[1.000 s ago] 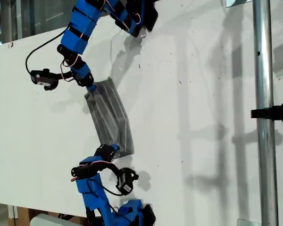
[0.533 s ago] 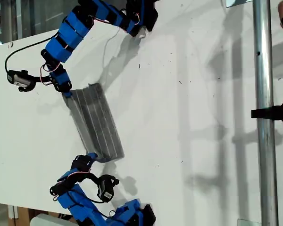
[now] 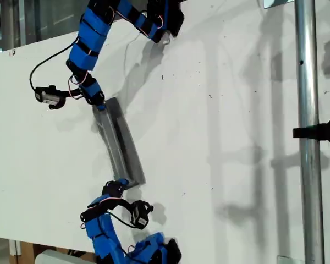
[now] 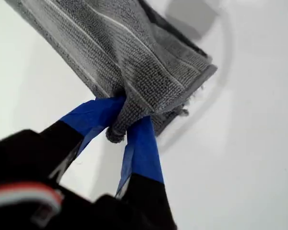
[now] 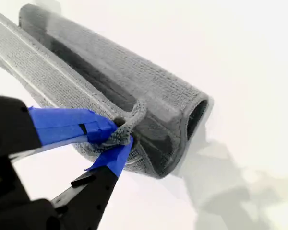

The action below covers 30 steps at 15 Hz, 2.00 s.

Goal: Grasp corners of a towel and fold twice.

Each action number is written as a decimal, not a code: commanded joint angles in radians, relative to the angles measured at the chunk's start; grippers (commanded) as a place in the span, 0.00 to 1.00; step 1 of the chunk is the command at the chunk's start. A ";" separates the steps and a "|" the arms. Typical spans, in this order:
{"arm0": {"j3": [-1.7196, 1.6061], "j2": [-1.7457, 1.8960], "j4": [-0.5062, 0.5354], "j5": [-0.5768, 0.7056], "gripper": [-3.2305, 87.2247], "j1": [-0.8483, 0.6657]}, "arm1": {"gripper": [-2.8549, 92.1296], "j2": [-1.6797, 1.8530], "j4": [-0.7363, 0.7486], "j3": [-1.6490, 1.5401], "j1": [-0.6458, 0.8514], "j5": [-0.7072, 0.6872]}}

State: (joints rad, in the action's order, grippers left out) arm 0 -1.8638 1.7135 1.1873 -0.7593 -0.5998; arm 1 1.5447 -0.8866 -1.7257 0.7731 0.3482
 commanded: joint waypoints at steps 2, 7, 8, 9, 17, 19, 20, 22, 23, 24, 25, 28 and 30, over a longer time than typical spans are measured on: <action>-0.080 0.015 -0.106 -0.091 0.05 0.072 | 0.03 -0.020 0.012 -0.028 0.005 0.026; -0.071 -0.100 -0.133 -0.152 0.09 0.095 | 0.03 -0.232 0.060 0.038 0.017 0.051; -0.087 -0.101 -0.141 -0.155 0.09 0.077 | 0.03 -0.272 0.060 0.072 0.021 0.052; -0.098 -0.097 -0.140 -0.149 0.09 0.057 | 0.07 -0.287 0.060 0.094 0.023 0.054; -0.350 0.500 -0.069 -0.195 0.24 0.067 | 0.43 0.000 -0.232 0.063 0.078 0.057; -0.437 0.727 -0.054 -0.230 0.22 0.141 | 0.42 0.133 -0.267 -0.018 0.147 0.057; -0.492 0.815 -0.052 -0.270 0.21 0.178 | 0.42 0.167 -0.273 -0.058 0.192 0.057; -0.630 0.965 -0.078 -0.334 0.20 0.270 | 0.43 0.233 -0.233 -0.175 0.273 0.072; -0.719 1.081 -0.114 -0.370 0.19 0.324 | 0.43 0.298 -0.175 -0.272 0.314 0.084; -0.808 1.232 -0.124 -0.410 0.12 0.365 | 0.45 0.362 -0.138 -0.359 0.365 0.101; -0.904 1.420 -0.115 -0.439 0.03 0.394 | 0.46 0.430 -0.112 -0.434 0.407 0.107; -1.092 1.763 -0.044 -0.526 0.00 0.477 | 0.49 0.627 -0.084 -0.578 0.443 0.118; -1.200 1.764 -0.084 -0.551 0.01 0.506 | 0.49 0.693 -0.044 -0.614 0.440 0.094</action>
State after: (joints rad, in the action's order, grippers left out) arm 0 -3.0265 3.4545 1.1336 -1.2916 -0.1197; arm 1 2.1783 -0.9618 -2.3439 1.2195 0.4541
